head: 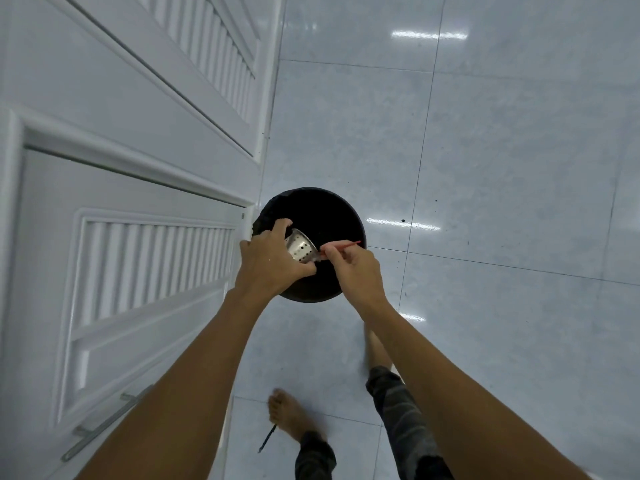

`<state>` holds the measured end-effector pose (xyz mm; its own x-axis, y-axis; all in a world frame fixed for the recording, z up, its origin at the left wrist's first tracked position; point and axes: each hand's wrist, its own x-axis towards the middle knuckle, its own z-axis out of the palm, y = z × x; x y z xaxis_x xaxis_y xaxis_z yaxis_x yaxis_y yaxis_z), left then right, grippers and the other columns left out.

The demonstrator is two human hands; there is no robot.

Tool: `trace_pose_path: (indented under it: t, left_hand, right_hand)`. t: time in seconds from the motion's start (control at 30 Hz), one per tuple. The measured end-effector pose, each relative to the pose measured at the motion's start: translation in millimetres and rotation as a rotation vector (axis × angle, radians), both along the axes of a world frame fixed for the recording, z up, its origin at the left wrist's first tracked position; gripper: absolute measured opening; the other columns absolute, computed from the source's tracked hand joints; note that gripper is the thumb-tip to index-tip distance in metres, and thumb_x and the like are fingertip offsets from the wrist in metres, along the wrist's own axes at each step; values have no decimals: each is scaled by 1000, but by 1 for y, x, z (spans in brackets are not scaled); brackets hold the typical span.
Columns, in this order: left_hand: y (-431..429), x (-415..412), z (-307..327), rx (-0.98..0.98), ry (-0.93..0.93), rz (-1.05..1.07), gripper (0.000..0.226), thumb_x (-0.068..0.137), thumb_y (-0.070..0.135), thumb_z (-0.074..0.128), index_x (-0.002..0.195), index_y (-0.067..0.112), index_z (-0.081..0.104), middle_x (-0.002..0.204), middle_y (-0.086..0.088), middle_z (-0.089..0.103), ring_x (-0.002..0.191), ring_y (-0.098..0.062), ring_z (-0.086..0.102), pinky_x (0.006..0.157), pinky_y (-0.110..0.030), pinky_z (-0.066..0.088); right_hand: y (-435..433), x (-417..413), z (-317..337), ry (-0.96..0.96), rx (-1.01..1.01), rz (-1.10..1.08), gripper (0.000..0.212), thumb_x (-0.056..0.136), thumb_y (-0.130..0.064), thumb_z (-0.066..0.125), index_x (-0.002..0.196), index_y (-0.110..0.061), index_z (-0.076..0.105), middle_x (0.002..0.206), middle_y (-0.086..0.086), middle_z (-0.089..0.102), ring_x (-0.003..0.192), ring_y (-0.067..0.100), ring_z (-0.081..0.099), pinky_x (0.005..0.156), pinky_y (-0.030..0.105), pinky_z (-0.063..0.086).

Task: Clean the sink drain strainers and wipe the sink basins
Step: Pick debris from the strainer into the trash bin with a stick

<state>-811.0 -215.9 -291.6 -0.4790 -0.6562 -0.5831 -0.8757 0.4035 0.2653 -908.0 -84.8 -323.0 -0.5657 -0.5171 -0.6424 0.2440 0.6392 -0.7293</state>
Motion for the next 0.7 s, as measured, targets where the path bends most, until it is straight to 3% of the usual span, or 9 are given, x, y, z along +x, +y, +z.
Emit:
trace_pose_path:
  t: [0.13, 0.2, 0.3, 0.47, 0.57, 0.63, 0.7]
  left_hand:
    - [-1, 1, -1, 30, -32, 34, 70, 73, 60, 77, 125, 25, 47, 95, 6, 60, 98, -28, 63, 99, -46, 40]
    - [-1, 2, -2, 59, -54, 45, 67, 75, 61, 77, 124, 25, 49, 97, 6, 58, 100, -26, 61, 100, -46, 39]
    - [2, 2, -2, 62, -43, 52, 69, 74, 61, 78, 126, 26, 48, 99, 6, 58, 100, -26, 62, 100, -46, 41]
    - [10, 14, 12, 87, 155, 245, 92, 69, 43, 88, 143, 24, 37, 125, 0, 60, 116, -26, 63, 105, -54, 49]
    - [15, 16, 29, 18, 408, 368, 91, 66, 27, 92, 142, 23, 43, 134, 2, 55, 120, -16, 57, 103, -39, 54]
    - [15, 17, 50, -64, 540, 405, 90, 66, 26, 94, 142, 24, 45, 134, 5, 53, 119, -9, 54, 99, -24, 53]
    - [14, 11, 70, -134, 643, 429, 89, 66, 29, 94, 141, 22, 47, 132, 5, 52, 117, -5, 53, 95, -10, 47]
  right_hand:
    - [0, -5, -7, -5, 67, -189, 23, 102, -35, 57, 96, -25, 77, 95, -7, 76, 94, 9, 66, 88, 31, 55]
    - [-1, -2, -9, -75, 35, -123, 20, 102, -35, 57, 96, -28, 75, 93, -7, 76, 92, 12, 67, 87, 34, 57]
    - [1, 3, -11, 43, 91, -28, 26, 103, -33, 56, 105, -18, 77, 95, -8, 74, 88, 5, 64, 84, 20, 54]
    - [3, -10, 8, 102, 103, -166, 29, 104, -35, 55, 103, -17, 77, 101, -4, 73, 101, 11, 66, 82, 15, 49]
    - [1, -17, 44, 130, 11, -227, 25, 103, -37, 56, 101, -24, 77, 102, -9, 74, 103, 10, 67, 90, 29, 57]
    - [-2, -20, 80, 131, -59, -295, 19, 102, -37, 58, 95, -35, 76, 101, -13, 75, 101, 9, 68, 92, 41, 59]
    - [-9, -26, 113, 133, -131, -347, 17, 101, -36, 59, 92, -40, 74, 98, -16, 76, 95, 5, 68, 91, 45, 60]
